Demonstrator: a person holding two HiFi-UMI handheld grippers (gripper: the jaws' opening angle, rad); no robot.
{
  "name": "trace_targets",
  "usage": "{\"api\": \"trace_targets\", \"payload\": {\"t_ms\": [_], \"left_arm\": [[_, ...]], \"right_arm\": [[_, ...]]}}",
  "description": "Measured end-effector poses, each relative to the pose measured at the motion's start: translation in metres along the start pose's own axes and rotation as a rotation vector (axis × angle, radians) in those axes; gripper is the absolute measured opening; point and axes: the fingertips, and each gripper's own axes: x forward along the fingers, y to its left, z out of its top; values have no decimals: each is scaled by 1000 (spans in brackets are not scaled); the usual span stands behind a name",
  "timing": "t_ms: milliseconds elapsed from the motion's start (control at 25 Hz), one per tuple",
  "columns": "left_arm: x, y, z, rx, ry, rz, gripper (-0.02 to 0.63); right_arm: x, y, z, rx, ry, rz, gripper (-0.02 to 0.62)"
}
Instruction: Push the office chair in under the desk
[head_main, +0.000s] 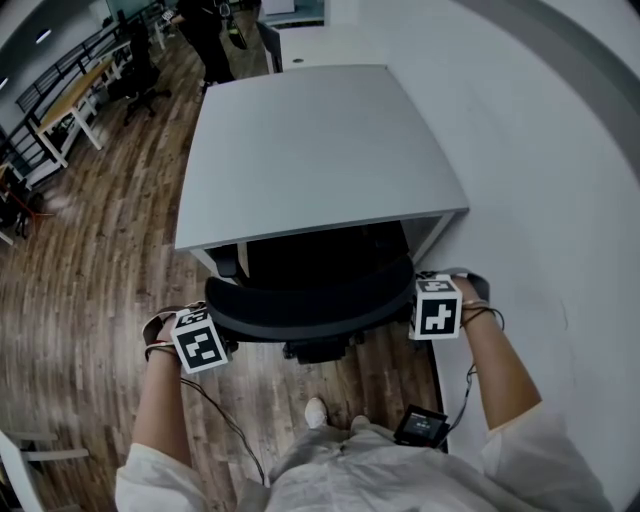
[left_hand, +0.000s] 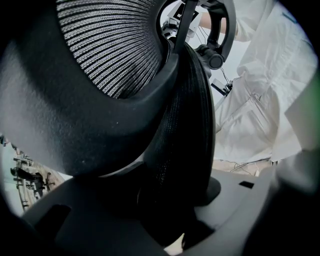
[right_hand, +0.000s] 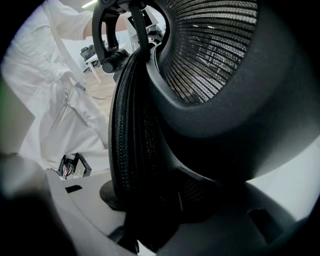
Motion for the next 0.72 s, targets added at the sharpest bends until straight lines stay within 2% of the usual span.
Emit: {"api": "trace_targets", "payload": {"t_ms": [320,560,720], "left_arm": [[-1,21,-2,14,-4,2,215],[1,20,-7,-1,22,-19,215],[2,25,-5,-4,21,-9,213]], "right_arm": [[2,-17,5,6,2,-4,219],[6,-15,-8,50,21,17,219],[4,-22,-5,30,20,12,219]]}}
